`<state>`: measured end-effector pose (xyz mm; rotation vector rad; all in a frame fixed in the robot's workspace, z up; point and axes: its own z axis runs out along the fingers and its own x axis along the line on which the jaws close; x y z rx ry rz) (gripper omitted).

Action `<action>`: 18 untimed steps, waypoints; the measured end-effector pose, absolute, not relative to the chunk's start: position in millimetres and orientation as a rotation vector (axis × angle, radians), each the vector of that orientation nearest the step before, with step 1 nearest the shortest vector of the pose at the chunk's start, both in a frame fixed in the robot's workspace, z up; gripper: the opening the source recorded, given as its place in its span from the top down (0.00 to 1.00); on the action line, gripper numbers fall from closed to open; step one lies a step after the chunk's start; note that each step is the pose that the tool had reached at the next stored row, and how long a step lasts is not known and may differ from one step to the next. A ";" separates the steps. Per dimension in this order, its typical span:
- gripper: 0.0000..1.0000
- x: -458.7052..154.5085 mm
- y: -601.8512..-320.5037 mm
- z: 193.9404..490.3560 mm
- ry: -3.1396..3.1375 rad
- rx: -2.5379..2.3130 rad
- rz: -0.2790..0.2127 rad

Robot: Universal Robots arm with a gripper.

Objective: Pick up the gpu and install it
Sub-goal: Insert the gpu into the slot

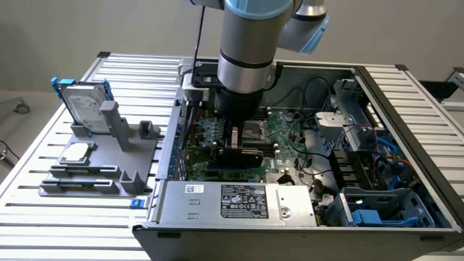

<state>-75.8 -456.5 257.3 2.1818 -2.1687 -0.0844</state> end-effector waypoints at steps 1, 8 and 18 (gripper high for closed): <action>0.65 -75.8 -456.5 257.4 -2.168 2.182 -0.085; 0.65 -75.8 -456.6 265.5 -2.166 2.179 -0.089; 0.65 -75.6 -456.6 294.0 -2.163 2.176 -0.096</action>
